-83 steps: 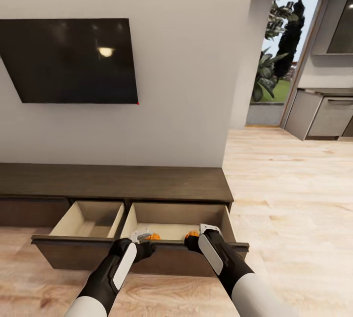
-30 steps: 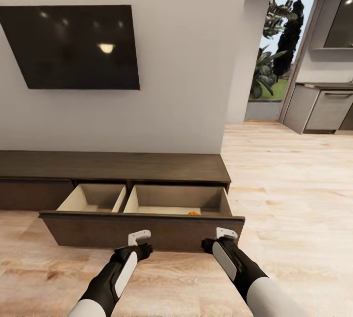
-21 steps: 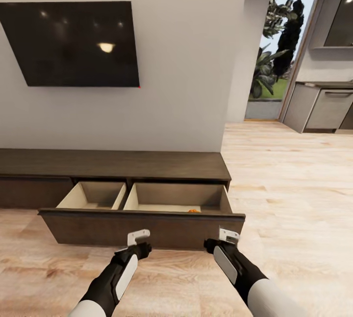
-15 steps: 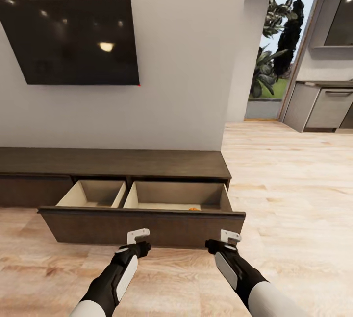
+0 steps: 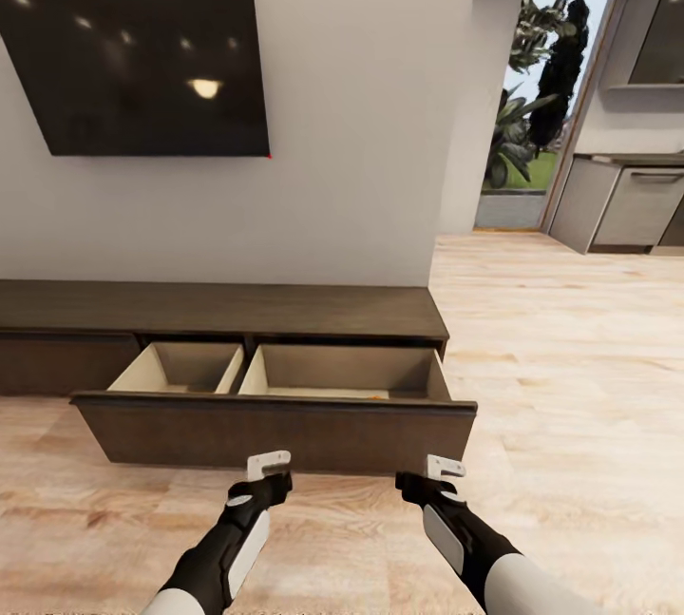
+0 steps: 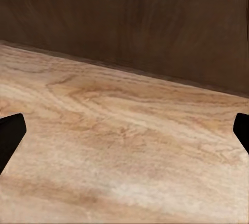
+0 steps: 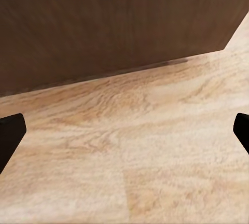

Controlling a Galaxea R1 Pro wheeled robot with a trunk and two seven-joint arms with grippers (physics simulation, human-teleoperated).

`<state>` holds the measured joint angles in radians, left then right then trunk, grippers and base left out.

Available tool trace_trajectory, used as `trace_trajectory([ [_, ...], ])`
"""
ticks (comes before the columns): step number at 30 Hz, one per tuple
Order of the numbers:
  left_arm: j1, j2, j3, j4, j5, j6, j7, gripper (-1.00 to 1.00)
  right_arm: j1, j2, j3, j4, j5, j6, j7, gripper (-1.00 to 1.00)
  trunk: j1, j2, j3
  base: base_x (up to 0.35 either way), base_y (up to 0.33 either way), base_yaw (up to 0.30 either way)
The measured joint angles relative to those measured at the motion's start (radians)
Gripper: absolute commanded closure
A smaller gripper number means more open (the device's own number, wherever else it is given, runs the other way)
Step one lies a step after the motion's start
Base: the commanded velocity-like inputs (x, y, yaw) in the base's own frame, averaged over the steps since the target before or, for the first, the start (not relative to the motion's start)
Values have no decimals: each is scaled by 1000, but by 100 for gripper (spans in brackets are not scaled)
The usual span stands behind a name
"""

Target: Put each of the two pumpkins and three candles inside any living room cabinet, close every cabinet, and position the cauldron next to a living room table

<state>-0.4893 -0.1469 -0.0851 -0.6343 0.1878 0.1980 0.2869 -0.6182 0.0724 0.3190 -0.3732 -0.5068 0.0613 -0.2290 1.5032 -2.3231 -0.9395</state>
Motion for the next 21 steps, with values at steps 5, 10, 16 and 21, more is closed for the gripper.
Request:
trace_trajectory([
  [5,0,0,-84,19,-54,-91,0,-100,-1,1,-1,0,-1,-3,0,-100,19,-35,-16,0,0,0],
  [10,0,0,-104,61,-66,-152,0,-100,-1,1,-1,0,-1,-4,0,-100,38,-70,-31,0,0,0],
  [16,0,0,-107,71,-68,-176,0,-100,0,2,0,0,-1,-52,0,-100,61,-112,-50,0,0,0],
  [21,0,1,-107,73,-68,-178,0,-100,0,3,0,0,-1,-58,0,-100,81,-147,-66,0,0,0],
])
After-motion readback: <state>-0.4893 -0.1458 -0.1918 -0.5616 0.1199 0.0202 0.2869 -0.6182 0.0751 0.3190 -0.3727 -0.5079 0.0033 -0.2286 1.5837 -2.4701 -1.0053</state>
